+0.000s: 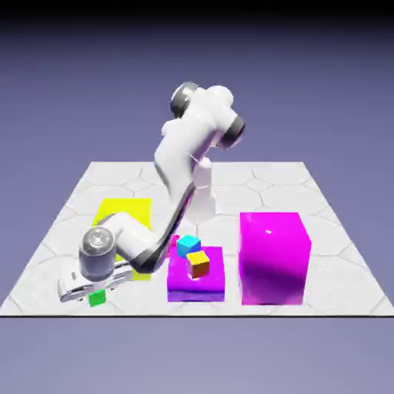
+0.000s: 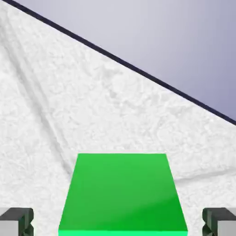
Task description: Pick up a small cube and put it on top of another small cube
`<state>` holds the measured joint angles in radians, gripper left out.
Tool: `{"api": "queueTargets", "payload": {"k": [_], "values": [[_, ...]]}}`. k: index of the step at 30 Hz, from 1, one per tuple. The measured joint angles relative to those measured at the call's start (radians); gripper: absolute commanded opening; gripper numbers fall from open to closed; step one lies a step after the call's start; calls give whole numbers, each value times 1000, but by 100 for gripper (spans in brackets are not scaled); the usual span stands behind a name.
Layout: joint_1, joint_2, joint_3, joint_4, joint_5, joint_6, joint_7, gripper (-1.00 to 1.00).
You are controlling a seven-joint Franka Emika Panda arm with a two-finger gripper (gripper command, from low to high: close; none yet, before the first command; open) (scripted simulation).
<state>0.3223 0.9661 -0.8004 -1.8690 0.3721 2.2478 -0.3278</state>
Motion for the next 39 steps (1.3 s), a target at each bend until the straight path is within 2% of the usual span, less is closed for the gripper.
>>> {"api": "queueTargets", "payload": {"k": [10, 32, 34, 39], "values": [[-141, -234, 161, 16, -317, -92, 190, -100], [653, -1031, -91, -520, -684, -333, 733, -100], [662, -1043, -95, -529, -690, -337, 741, -100], [481, -1023, 78, -548, -688, -300, 739, -100]]}}
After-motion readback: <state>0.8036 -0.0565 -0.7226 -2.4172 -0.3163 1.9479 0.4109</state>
